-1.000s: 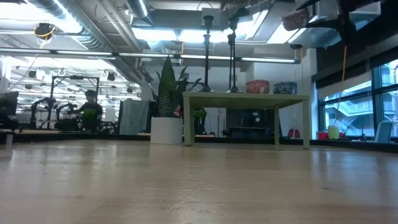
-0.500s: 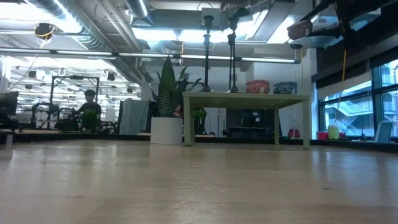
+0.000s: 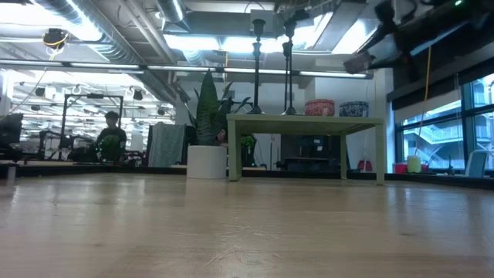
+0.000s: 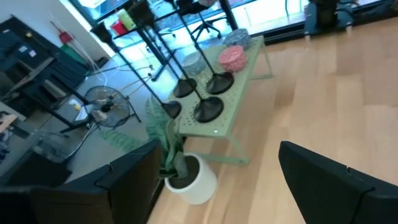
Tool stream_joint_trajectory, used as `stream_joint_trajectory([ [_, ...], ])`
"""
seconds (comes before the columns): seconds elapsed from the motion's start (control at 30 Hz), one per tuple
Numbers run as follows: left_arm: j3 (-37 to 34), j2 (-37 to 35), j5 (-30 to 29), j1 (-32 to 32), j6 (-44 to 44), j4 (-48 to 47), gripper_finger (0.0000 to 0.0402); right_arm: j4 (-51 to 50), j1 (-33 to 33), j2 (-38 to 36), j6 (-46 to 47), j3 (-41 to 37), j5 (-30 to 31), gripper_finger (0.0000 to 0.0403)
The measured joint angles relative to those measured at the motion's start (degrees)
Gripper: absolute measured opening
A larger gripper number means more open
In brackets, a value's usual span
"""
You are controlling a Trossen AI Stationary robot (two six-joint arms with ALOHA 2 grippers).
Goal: Pick & Place candle stick holders
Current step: Align the violet scented candle with the other light blue scented candle on the shelf
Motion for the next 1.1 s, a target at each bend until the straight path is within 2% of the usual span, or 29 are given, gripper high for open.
stream_joint_trajectory([
  [0.17, -2.56, -0.99, 1.41, 0.25, -0.03, 1.42, 0.0322, 8.27, -9.17, 7.53, 0.15, 0.00, -11.89, 0.0193],
  [0.43, -2.59, 0.02, 4.27, -0.24, -1.67, 1.49, 0.0322, 5.81, -17.70, 16.37, -4.69, 0.00, -20.98, 0.0194],
  [0.6, -2.59, 0.05, 4.30, -0.20, -4.83, 1.46, 0.0322, 5.21, -19.03, 21.80, -8.55, 0.00, -24.12, 0.0194],
  [0.83, -2.59, 0.05, 4.32, -0.19, -5.42, 1.44, 0.0322, 11.45, -19.03, 28.50, -9.15, 0.01, -27.27, 0.0194],
  [0.93, -2.59, 0.05, 4.39, -0.20, -6.69, 1.42, 0.0322, 12.15, -19.03, 30.50, -9.18, 0.00, -29.95, 0.0194],
  [1.1, -2.59, 0.05, 4.79, -0.18, -7.01, 1.35, 0.0322, 12.23, -19.03, 32.08, -9.38, 0.02, -30.34, 0.0194],
])
